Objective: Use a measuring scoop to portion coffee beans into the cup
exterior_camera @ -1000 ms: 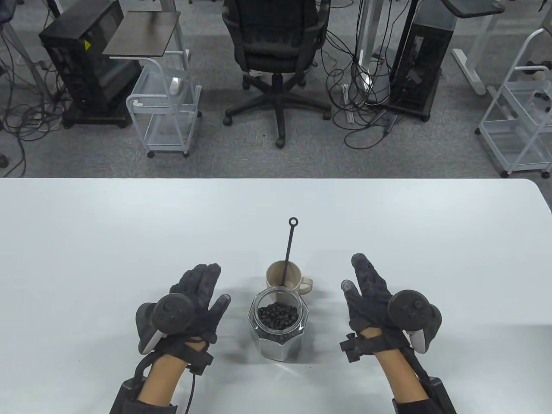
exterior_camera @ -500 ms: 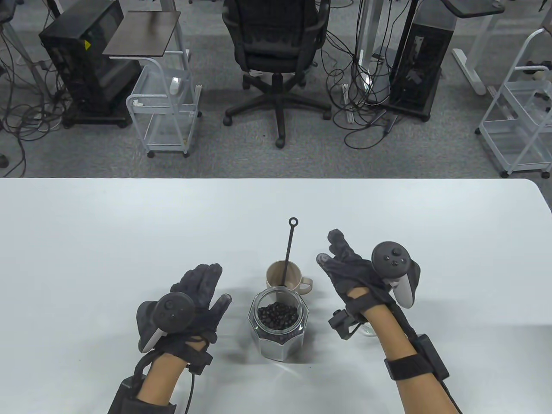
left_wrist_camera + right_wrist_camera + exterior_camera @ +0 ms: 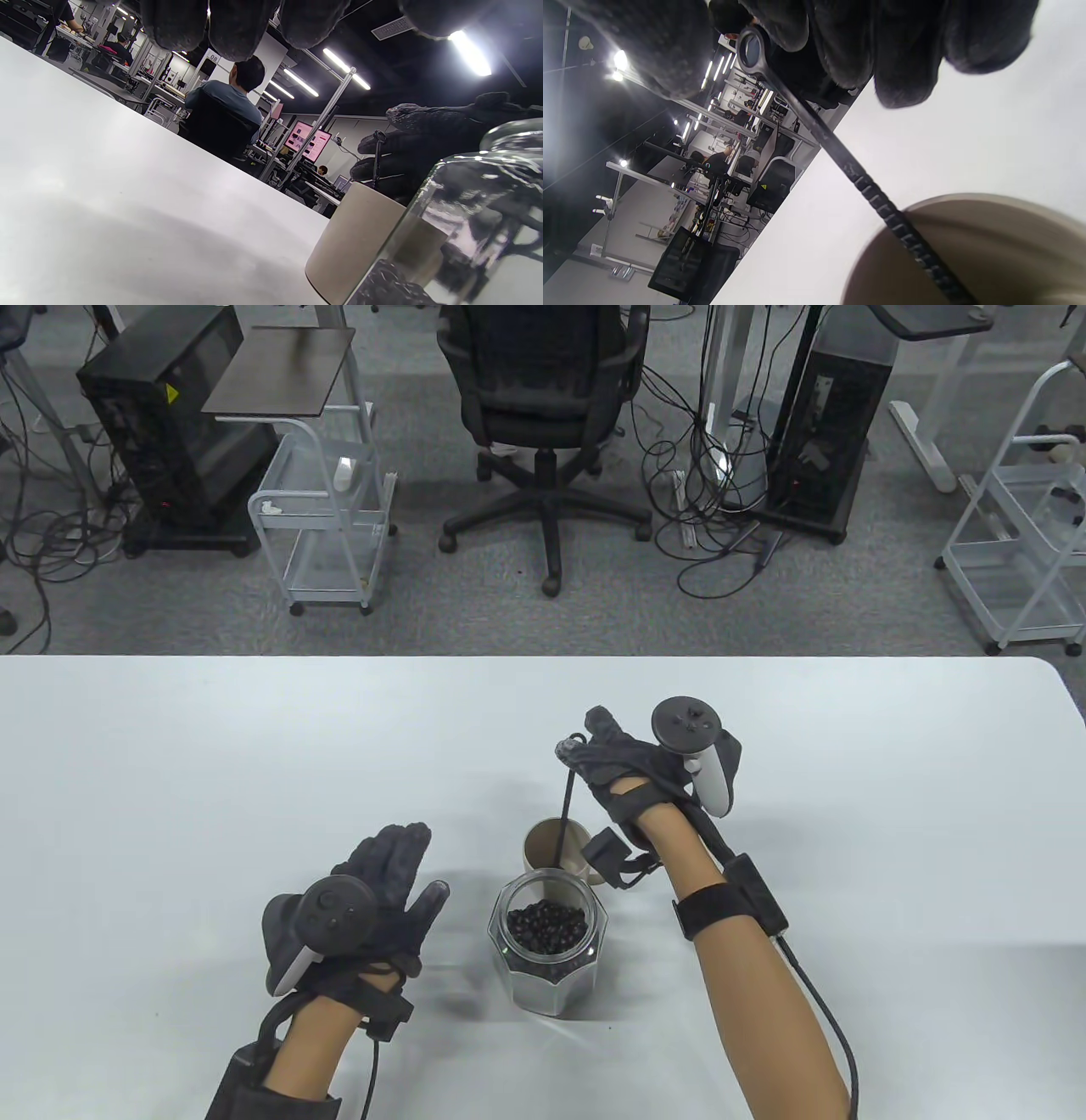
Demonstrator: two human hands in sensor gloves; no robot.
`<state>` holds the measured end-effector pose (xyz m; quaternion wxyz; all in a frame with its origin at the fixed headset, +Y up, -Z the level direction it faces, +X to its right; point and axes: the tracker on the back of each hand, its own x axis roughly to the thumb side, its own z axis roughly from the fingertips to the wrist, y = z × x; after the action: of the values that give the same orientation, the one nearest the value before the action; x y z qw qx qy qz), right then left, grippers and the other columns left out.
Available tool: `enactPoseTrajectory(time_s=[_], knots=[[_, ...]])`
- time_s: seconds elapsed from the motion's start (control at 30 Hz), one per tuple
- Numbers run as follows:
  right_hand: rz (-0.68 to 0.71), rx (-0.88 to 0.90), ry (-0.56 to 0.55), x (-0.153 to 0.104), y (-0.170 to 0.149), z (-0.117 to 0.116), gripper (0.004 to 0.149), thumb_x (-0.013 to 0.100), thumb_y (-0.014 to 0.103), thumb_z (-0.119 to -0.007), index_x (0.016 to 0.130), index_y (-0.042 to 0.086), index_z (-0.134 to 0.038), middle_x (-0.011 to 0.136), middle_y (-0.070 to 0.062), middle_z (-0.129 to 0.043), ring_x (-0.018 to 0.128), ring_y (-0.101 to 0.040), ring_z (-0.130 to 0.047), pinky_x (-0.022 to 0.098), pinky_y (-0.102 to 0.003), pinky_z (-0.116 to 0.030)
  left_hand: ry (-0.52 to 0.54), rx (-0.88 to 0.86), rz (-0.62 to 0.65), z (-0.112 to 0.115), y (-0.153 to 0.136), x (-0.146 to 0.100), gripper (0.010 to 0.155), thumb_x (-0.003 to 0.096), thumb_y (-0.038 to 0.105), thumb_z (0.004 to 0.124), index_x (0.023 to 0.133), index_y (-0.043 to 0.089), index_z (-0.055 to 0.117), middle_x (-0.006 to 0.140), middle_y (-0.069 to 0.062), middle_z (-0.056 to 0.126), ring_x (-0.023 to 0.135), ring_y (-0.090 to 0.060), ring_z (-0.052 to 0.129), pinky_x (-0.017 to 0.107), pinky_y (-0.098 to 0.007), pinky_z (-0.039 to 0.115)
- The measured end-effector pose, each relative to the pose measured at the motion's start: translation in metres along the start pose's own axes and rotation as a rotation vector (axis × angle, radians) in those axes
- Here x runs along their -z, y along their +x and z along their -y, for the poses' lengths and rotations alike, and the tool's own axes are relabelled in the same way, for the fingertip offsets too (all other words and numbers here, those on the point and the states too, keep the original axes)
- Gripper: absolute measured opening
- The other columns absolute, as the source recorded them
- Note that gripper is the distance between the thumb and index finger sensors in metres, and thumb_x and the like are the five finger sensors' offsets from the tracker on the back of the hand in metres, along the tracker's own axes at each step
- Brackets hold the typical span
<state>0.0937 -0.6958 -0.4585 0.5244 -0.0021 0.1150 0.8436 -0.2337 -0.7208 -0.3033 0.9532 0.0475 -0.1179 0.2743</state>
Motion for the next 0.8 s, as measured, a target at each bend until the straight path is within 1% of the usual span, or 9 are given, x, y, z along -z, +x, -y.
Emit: enactPoseTrajectory(time_s=[0.07,0.13,0.2,0.3,0.4,0.53,0.63,0.77,0.8], knots=[[-0.008,0.026,-0.039,0.004,0.000,-0.004,0.071,0.047,0.044,-0.086,0.104,0.012,-0.059,0.095,-0.026,-0.071,0.074,-0.055,-0.090,0.048,-0.063,-0.073,-0.002,-0.003,0.002,0.000,0.000,0.000,0.079,0.0474,0.067,0.057,0.112,0.024,0.048,0.117,-0.018,0.052,0.105,-0.056,0.053,0.067,-0.076,0.041],[-0.011,0.028,-0.051,0.005,0.001,-0.005,0.062,0.047,0.039,-0.087,0.099,0.011,-0.068,0.088,-0.024,-0.081,0.067,-0.050,-0.097,0.045,-0.060,-0.078,-0.005,-0.003,0.003,0.001,0.000,0.000,0.079,0.0474,0.067,0.057,0.112,0.024,0.048,0.117,-0.018,0.052,0.105,-0.056,0.053,0.067,-0.076,0.041],[0.006,0.006,-0.117,0.003,0.004,-0.005,0.050,0.045,0.034,-0.089,0.089,0.011,-0.082,0.077,-0.021,-0.093,0.058,-0.047,-0.104,0.040,-0.058,-0.082,-0.004,-0.003,0.002,0.001,0.000,0.000,0.079,0.0475,0.067,0.057,0.112,0.024,0.048,0.117,-0.019,0.052,0.106,-0.056,0.053,0.067,-0.076,0.041],[0.048,-0.043,-0.168,-0.003,0.010,-0.002,0.043,0.045,0.031,-0.089,0.083,0.012,-0.088,0.070,-0.018,-0.098,0.052,-0.043,-0.108,0.037,-0.055,-0.085,-0.005,-0.006,-0.001,0.001,0.000,0.000,0.079,0.0474,0.067,0.057,0.112,0.024,0.048,0.117,-0.019,0.052,0.105,-0.056,0.053,0.067,-0.076,0.041],[0.094,-0.040,-0.221,-0.014,0.017,0.007,0.042,0.044,0.031,-0.090,0.081,0.011,-0.089,0.066,-0.018,-0.101,0.047,-0.041,-0.111,0.032,-0.053,-0.088,-0.009,-0.003,-0.004,0.001,0.000,0.000,0.079,0.0474,0.067,0.057,0.112,0.024,0.048,0.117,-0.019,0.052,0.105,-0.056,0.053,0.067,-0.076,0.041],[0.188,-0.031,-0.331,-0.039,0.028,0.032,0.042,0.043,0.032,-0.091,0.080,0.010,-0.091,0.063,-0.018,-0.102,0.044,-0.041,-0.114,0.027,-0.051,-0.091,-0.009,-0.003,-0.007,0.001,0.000,0.000,0.079,0.0473,0.067,0.057,0.112,0.024,0.048,0.117,-0.019,0.052,0.105,-0.056,0.053,0.067,-0.076,0.042],[0.228,0.005,-0.405,-0.060,0.033,0.052,0.043,0.044,0.033,-0.090,0.080,0.011,-0.091,0.062,-0.018,-0.103,0.043,-0.040,-0.115,0.026,-0.050,-0.092,-0.009,-0.008,-0.011,0.001,-0.001,0.000,0.079,0.0474,0.067,0.057,0.112,0.024,0.048,0.117,-0.019,0.053,0.105,-0.056,0.054,0.067,-0.076,0.042],[0.269,0.154,-0.477,-0.091,0.028,0.080,0.042,0.044,0.034,-0.090,0.080,0.012,-0.091,0.063,-0.018,-0.103,0.043,-0.040,-0.115,0.026,-0.050,-0.092,-0.009,-0.005,-0.016,0.002,-0.001,0.000,0.079,0.0474,0.067,0.057,0.112,0.024,0.048,0.117,-0.019,0.053,0.105,-0.056,0.054,0.067,-0.076,0.042],[0.273,0.220,-0.489,-0.102,0.022,0.089,0.042,0.044,0.034,-0.090,0.081,0.012,-0.091,0.063,-0.018,-0.103,0.044,-0.039,-0.115,0.027,-0.050,-0.092,-0.009,-0.005,-0.016,0.002,-0.001,0.000,0.079,0.0474,0.067,0.057,0.112,0.023,0.048,0.117,-0.019,0.053,0.105,-0.056,0.054,0.067,-0.076,0.042]])
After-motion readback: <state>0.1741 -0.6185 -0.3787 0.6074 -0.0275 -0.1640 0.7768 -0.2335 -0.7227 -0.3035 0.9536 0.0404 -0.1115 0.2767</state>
